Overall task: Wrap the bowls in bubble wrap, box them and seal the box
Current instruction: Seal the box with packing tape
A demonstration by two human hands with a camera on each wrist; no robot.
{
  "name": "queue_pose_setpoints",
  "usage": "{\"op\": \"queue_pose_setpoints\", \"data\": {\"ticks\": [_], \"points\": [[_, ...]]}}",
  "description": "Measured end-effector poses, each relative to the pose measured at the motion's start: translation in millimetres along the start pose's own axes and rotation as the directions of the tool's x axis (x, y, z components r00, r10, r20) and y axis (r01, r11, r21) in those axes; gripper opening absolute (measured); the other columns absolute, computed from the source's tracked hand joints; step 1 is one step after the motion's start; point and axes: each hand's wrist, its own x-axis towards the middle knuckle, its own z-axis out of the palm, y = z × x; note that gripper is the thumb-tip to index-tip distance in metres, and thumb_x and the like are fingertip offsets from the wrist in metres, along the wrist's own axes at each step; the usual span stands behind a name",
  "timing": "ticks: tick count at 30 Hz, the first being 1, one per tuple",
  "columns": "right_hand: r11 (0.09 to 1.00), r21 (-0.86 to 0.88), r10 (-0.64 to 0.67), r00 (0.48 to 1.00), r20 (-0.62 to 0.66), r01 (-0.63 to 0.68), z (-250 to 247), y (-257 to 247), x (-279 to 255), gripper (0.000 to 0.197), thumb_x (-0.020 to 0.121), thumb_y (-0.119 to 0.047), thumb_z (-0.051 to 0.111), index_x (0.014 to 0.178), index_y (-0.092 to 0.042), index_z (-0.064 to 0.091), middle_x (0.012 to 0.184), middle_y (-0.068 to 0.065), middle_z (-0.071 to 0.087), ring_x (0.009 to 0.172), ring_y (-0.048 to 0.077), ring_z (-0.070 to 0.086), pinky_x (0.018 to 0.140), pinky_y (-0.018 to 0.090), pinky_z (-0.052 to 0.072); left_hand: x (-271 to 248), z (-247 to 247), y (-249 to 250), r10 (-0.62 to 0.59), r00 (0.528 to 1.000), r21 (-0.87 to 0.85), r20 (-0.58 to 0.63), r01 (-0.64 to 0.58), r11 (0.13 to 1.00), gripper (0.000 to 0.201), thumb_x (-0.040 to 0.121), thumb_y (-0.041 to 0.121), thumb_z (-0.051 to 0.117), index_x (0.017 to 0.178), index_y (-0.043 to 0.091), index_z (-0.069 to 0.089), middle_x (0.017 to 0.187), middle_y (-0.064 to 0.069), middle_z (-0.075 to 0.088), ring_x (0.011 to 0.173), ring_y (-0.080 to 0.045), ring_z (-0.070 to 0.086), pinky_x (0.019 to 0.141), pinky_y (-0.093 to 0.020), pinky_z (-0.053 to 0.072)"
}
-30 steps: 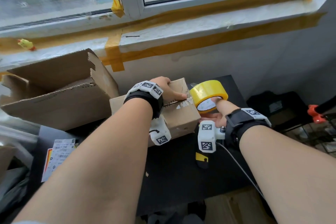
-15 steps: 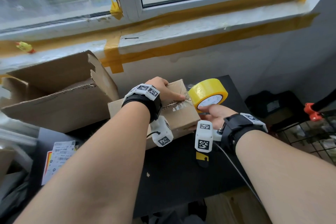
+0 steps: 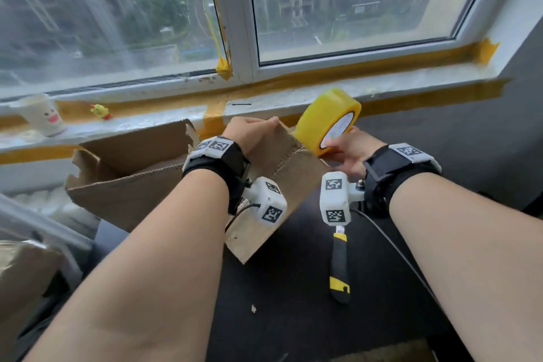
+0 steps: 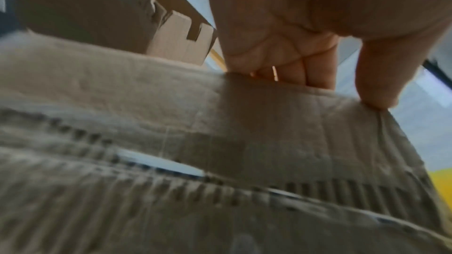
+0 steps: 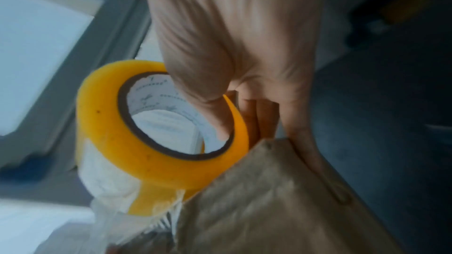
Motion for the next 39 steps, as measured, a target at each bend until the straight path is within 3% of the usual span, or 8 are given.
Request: {"op": "queue_pose_setpoints", "data": {"ticks": [4,8,14,18,21,27,33,39], "points": [[0.947,-0.237,-0.219,0.976,0.01,0.215,20,-34,-17,0.052,0.09,-0.002,0.058,0.135,-0.019,0.039,0.127,0.007,0.055,0.11,0.033,0.06,0.087,0.061,0.05,0,-15,-3,0.003,0.996,-0.238,-0.095,-0.025,0.971,0.054,0.056,0.056,0.079,0.092,0.015,0.076,0.095,-0.008,0.069,0.09,-0.024,0.06,0.08,-0.03,0.045],[0.877,-0.372,-0.317,0.948,0.027,0.304,39,-31,-27,0.054,0.085,-0.005,0.06,0.134,-0.017,0.04,0.126,0.007,0.056,0.114,0.03,0.056,0.093,0.053,0.051,4,-23,-19,-0.009,0.994,-0.229,-0.11,-0.017,0.973,0.04,0.044,0.044,0.078,0.077,0.023,0.071,0.09,-0.008,0.072,0.094,-0.03,0.067,0.089,-0.049,0.054],[0.722,-0.549,-0.412,0.899,0.149,0.422,53,-16,-16,0.046,0.061,-0.034,0.076,0.104,-0.025,0.062,0.111,0.007,0.066,0.105,0.025,0.06,0.092,0.042,0.05,-14,-38,-26,-0.053,0.996,-0.229,0.068,0.068,0.971,0.036,0.081,0.0,0.065,0.113,0.017,0.062,0.114,-0.016,0.067,0.094,-0.03,0.068,0.077,-0.039,0.058],[0.744,-0.492,-0.347,0.891,0.293,0.451,66,-13,-17,0.028,0.077,0.001,0.072,0.095,-0.018,0.064,0.1,0.0,0.066,0.093,0.013,0.057,0.078,0.023,0.044,-15,-52,-43,-0.091,0.982,-0.196,0.163,0.123,0.973,0.057,0.077,-0.01,0.057,0.119,0.03,0.056,0.127,-0.011,0.059,0.109,-0.034,0.061,0.09,-0.051,0.053],[0.718,-0.519,-0.292,0.877,0.381,0.464,76,-9,-15,0.028,0.079,0.004,0.07,0.082,-0.022,0.061,0.083,-0.011,0.06,0.076,-0.001,0.053,0.06,0.009,0.042,-15,-59,-57,-0.094,0.978,-0.229,0.187,0.137,0.964,0.07,0.076,-0.019,0.047,0.128,0.028,0.054,0.127,-0.008,0.058,0.114,-0.033,0.057,0.081,-0.045,0.055],[0.557,-0.611,-0.387,0.827,0.408,0.562,90,-4,-9,0.026,0.077,-0.008,0.074,0.085,-0.03,0.062,0.099,-0.002,0.068,0.106,0.023,0.061,0.094,0.039,0.048,-18,-65,-81,-0.116,0.971,-0.243,0.211,0.167,0.955,0.086,0.073,-0.024,0.049,0.142,0.027,0.043,0.132,-0.006,0.058,0.105,-0.025,0.061,0.072,-0.036,0.053],[0.38,-0.744,-0.503,0.798,0.332,0.549,89,-10,-7,0.02,0.087,-0.023,0.059,0.075,-0.035,0.05,0.076,-0.01,0.056,0.077,0.02,0.051,0.072,0.029,0.039,-21,-69,-83,-0.122,0.963,-0.174,0.239,0.167,0.971,0.088,0.073,-0.021,0.061,0.141,0.032,0.043,0.13,-0.001,0.058,0.115,-0.029,0.056,0.093,-0.047,0.049],[0.289,-0.814,-0.533,0.791,0.301,0.505,91,-15,-11,0.027,0.092,-0.028,0.052,0.119,-0.028,0.057,0.097,0.003,0.064,0.095,0.03,0.058,0.079,0.032,0.042,-27,-67,-80,-0.032,0.926,-0.163,0.376,0.1,0.982,0.097,0.057,-0.007,0.069,0.144,0.022,0.037,0.122,-0.016,0.06,0.111,-0.036,0.057,0.101,-0.053,0.043]]}}
